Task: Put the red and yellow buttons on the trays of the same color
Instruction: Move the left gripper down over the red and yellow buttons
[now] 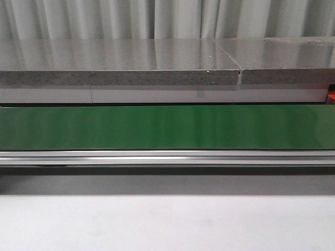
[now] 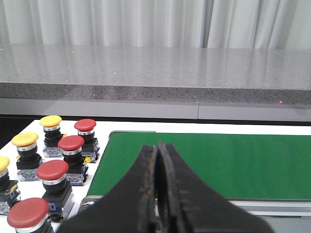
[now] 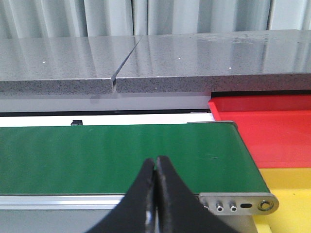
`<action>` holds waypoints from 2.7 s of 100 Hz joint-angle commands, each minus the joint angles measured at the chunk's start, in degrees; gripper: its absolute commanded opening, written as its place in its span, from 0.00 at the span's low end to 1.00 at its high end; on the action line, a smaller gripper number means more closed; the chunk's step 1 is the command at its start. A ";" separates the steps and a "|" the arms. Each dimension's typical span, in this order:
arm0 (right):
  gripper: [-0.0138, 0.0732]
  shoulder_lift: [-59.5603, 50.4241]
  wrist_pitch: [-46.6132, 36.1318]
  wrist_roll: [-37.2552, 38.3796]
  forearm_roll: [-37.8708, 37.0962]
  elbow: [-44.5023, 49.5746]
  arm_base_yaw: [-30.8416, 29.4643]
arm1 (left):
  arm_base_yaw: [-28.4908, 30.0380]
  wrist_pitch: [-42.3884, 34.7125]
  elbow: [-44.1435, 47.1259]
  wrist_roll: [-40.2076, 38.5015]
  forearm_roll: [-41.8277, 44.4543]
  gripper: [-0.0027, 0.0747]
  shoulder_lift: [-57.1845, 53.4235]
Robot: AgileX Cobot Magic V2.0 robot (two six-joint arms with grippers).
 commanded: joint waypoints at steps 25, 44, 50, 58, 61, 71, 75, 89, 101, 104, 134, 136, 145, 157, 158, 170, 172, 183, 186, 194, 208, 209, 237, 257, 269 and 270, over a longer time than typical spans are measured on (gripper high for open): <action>0.08 -1.09 -5.04 -0.23 -0.08 -0.83 0.03 | -0.50 -4.18 2.69 -0.59 -0.34 0.01 -1.74; 0.08 -1.09 -5.04 -0.23 -0.08 -0.83 0.03 | -0.50 -7.19 2.69 -0.59 -0.34 0.01 -1.74; 0.08 -1.09 -5.04 -0.23 -0.08 -0.83 0.03 | -0.50 -9.55 2.57 -0.59 -0.34 0.01 -1.74; 0.08 -1.09 -5.04 -0.23 -0.08 -0.83 0.03 | -0.50 -10.16 1.25 -0.59 -0.34 0.01 -1.74; 0.08 -1.09 -5.04 -0.23 -0.08 -0.83 0.03 | -0.50 -9.60 0.49 -0.59 -0.34 0.01 -1.74; 0.08 -1.09 -5.04 -0.23 -0.08 -0.83 0.03 | -0.50 -6.19 -3.55 -0.59 -0.34 0.01 -1.10; 0.08 -1.09 -5.04 -0.23 -0.08 -0.83 0.03 | -0.50 -4.32 -5.31 -0.59 -0.34 0.01 -0.60; 0.08 -1.09 -5.04 -0.23 -0.08 -0.83 0.03 | -0.50 6.48 -14.57 -0.59 -0.34 0.01 3.45; 0.08 -1.09 -5.04 -0.23 -0.08 -0.83 0.03 | -0.50 17.24 -23.34 -0.59 0.04 0.01 9.74; 0.08 -1.09 -5.04 -0.23 -0.08 -0.83 0.03 | -0.50 20.13 -25.84 -0.59 0.04 0.01 11.32; 0.08 -1.09 -5.04 -0.23 -0.08 -0.83 0.03 | -0.50 44.78 -43.36 -0.59 0.04 0.01 28.18; 0.08 -1.09 -5.04 -0.23 -0.08 -0.83 0.03 | -0.50 45.82 -43.80 -0.59 0.04 0.01 29.09; 0.08 -1.09 -5.04 -0.23 -0.08 -0.83 0.03 | -0.50 48.38 -45.32 -0.59 0.04 0.01 31.94; 0.08 -1.09 -5.04 -0.23 -0.08 -0.83 0.03 | -0.50 48.68 -45.43 -0.59 -0.46 0.01 34.34; 0.08 -1.09 -5.04 -0.23 -0.08 -0.83 0.03 | -0.50 48.78 -45.43 -0.59 -0.46 0.01 34.44; 0.08 -1.09 -5.04 -0.23 -0.08 -0.83 0.03 | -0.50 49.28 -45.43 -0.59 -0.46 0.01 35.17; 0.08 -1.09 -5.04 -0.23 -0.08 -0.83 0.03 | -0.50 49.40 -45.43 -0.59 -0.46 0.01 35.17; 0.08 -1.09 -5.04 -0.23 -0.08 -0.83 0.03 | -0.50 49.61 -45.43 -0.59 -0.46 0.01 35.17; 0.08 -1.09 -5.04 -0.23 -0.08 -0.83 0.03 | -0.50 49.73 -45.43 -0.59 -0.46 0.01 35.17; 0.08 -1.09 -5.04 -0.23 -0.08 -0.83 0.03 | -0.50 50.40 -45.43 -0.59 -0.34 0.05 35.17; 0.08 -1.09 -5.04 -0.23 -0.08 -0.83 0.03 | -0.50 52.56 -45.43 -0.59 -0.34 0.35 35.17; 0.08 -1.09 -5.04 -0.23 -0.08 -0.83 0.03 | -0.50 52.78 -45.43 -0.59 -0.34 0.37 35.17; 0.08 -1.09 -5.04 -0.23 -0.08 -0.83 0.03 | -0.50 53.24 -45.43 -0.69 -0.09 0.82 35.17; 0.08 -1.09 -5.04 -0.23 -0.08 -0.83 0.03 | -0.50 51.48 -45.43 -8.29 2.83 0.82 35.88; 0.08 -1.09 -5.04 -0.23 -0.08 -0.83 0.03 | -0.50 50.92 -45.43 -17.50 9.75 0.82 39.07; 0.08 -1.09 -5.04 -0.23 -0.08 -0.83 0.03 | -0.50 50.92 -45.43 -18.02 10.71 0.82 39.58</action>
